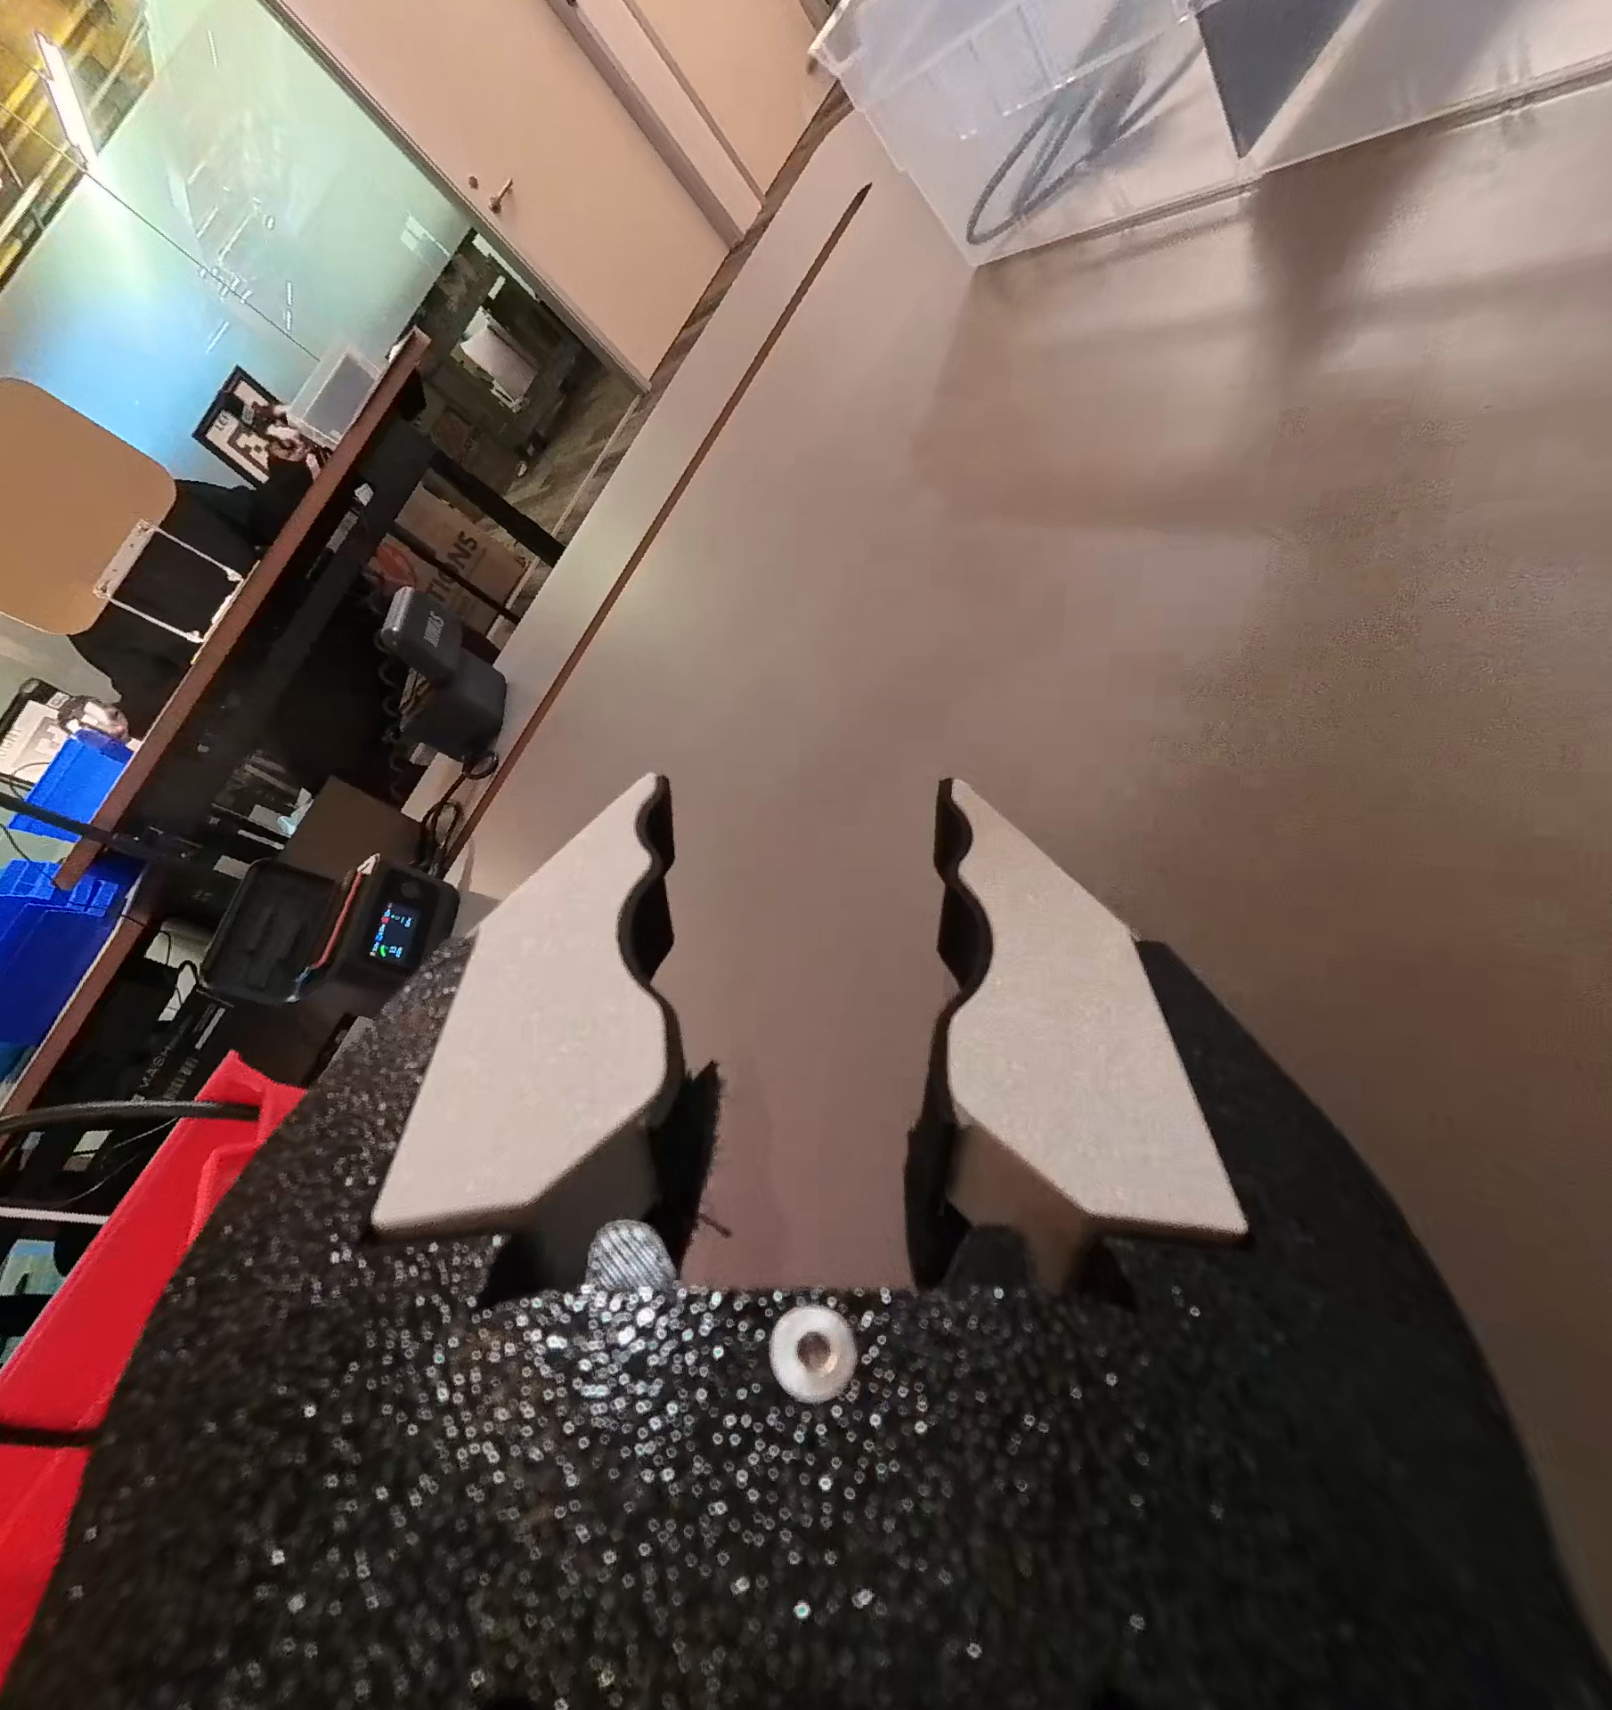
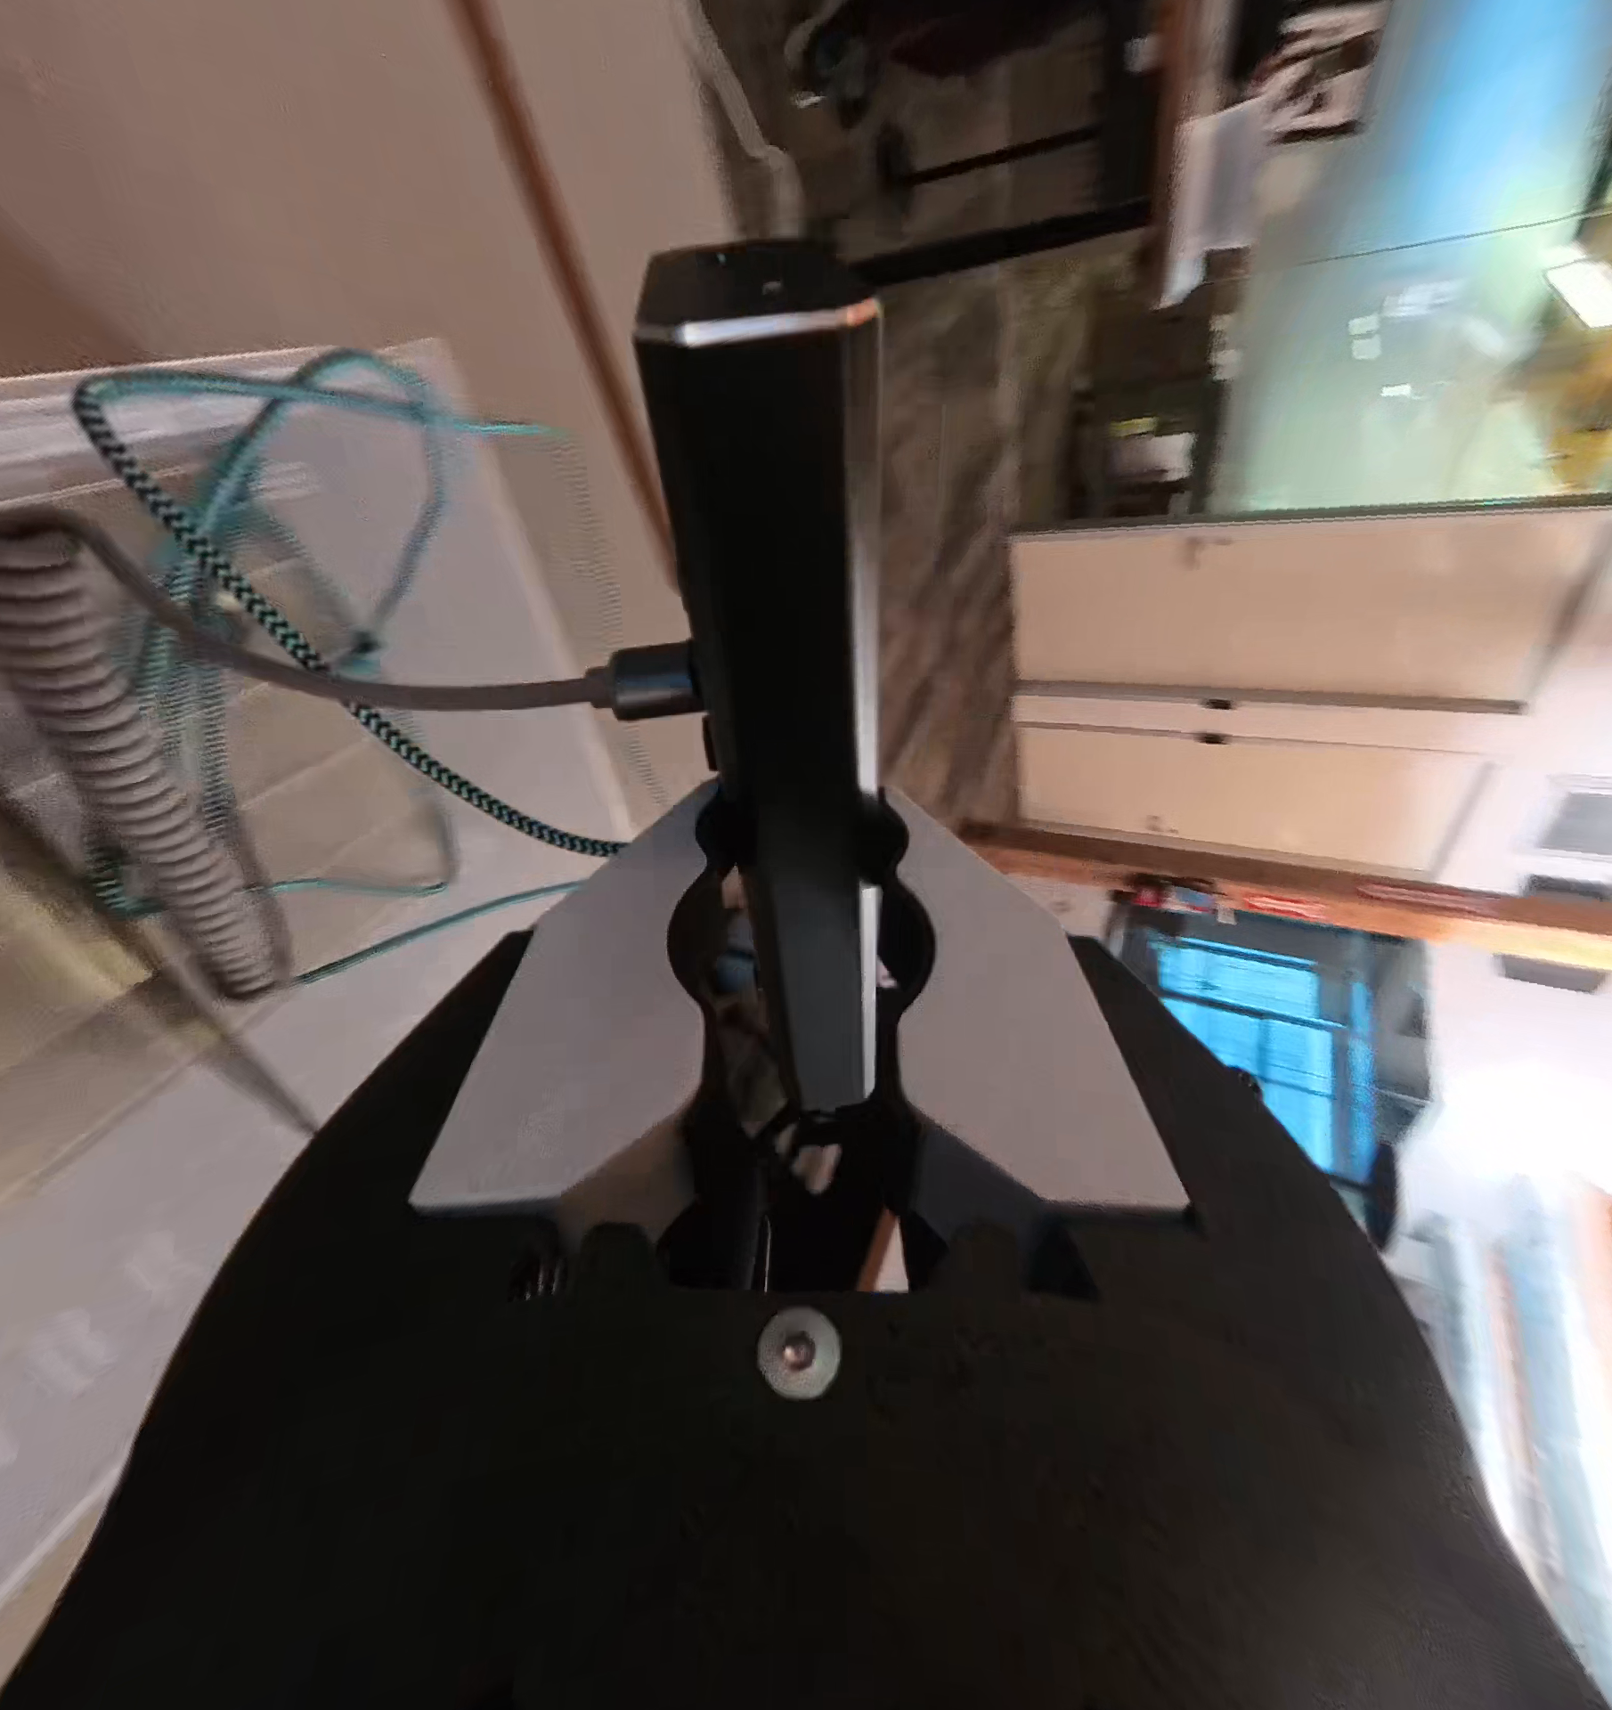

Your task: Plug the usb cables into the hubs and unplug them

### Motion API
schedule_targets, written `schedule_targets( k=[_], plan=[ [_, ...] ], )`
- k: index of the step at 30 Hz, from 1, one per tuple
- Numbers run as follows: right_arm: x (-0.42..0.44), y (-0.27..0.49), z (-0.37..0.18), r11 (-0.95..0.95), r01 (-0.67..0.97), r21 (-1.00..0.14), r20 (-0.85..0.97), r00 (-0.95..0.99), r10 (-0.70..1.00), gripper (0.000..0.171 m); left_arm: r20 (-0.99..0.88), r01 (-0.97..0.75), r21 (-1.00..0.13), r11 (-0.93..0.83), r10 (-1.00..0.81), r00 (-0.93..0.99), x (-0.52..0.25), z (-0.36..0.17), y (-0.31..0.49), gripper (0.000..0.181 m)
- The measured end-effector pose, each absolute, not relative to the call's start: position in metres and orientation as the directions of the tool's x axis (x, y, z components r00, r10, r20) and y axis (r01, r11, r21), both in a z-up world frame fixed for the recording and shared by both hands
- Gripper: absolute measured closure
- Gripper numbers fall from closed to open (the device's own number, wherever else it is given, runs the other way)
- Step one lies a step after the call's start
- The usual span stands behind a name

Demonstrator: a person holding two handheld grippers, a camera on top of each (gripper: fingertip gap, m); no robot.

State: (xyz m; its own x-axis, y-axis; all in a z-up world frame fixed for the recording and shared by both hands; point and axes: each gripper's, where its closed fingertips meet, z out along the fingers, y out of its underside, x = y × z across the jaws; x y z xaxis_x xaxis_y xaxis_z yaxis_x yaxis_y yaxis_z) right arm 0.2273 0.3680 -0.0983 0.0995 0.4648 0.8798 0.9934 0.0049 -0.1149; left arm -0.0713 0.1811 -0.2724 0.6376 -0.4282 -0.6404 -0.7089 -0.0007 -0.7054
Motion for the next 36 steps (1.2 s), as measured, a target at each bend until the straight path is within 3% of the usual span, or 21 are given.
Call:
schedule_targets(
  k=[1,8,16,20,23,25,27,30,33,36],
  plan=[
    [0.229,0.368,-0.116,-0.016,0.995,-0.099,0.848,0.093,0.522,0.143,-0.64,-0.709,-0.705,-0.001,-0.429,0.637,-0.071,-0.273,0.181,0.126],
    [0.25,0.374,-0.213,-0.148,0.986,0.077,0.587,0.075,0.806,0.144,-0.642,-0.713,-0.701,0.001,-0.438,0.63,-0.069,-0.274,0.181,0.126],
    [0.256,0.379,-0.271,-0.23,0.95,0.212,0.444,0.116,0.888,0.143,-0.642,-0.719,-0.695,0.0,-0.451,0.621,-0.067,-0.277,0.181,0.127],
    [0.258,0.379,-0.268,-0.306,0.919,0.25,0.482,0.156,0.862,0.14,-0.636,-0.712,-0.703,-0.001,-0.447,0.629,-0.067,-0.276,0.181,0.127],
    [0.251,0.375,-0.239,-0.353,0.916,0.19,0.563,0.193,0.803,0.127,-0.628,-0.703,-0.711,-0.004,-0.448,0.637,-0.068,-0.276,0.181,0.126],
    [0.245,0.368,-0.21,-0.38,0.915,0.135,0.636,0.214,0.742,0.11,-0.625,-0.7,-0.714,-0.002,-0.449,0.638,-0.067,-0.275,0.18,0.126],
    [0.229,0.358,-0.173,-0.376,0.927,0.019,0.716,0.249,0.652,0.109,-0.625,-0.7,-0.714,0.0,-0.451,0.637,-0.066,-0.275,0.18,0.126],
    [0.155,0.319,-0.13,-0.224,0.903,-0.367,0.689,0.426,0.586,0.11,-0.622,-0.697,-0.717,0.003,-0.454,0.638,-0.064,-0.275,0.18,0.126],
    [0.059,0.258,-0.101,0.025,0.67,-0.742,0.515,0.546,0.661,0.114,-0.61,-0.685,-0.728,0.004,-0.458,0.646,-0.063,-0.274,0.179,0.126],
    [-0.012,0.211,-0.094,0.246,0.335,-0.91,0.401,0.552,0.731,0.117,-0.592,-0.667,-0.745,0.001,-0.46,0.661,-0.063,-0.273,0.179,0.126]
  ],
)
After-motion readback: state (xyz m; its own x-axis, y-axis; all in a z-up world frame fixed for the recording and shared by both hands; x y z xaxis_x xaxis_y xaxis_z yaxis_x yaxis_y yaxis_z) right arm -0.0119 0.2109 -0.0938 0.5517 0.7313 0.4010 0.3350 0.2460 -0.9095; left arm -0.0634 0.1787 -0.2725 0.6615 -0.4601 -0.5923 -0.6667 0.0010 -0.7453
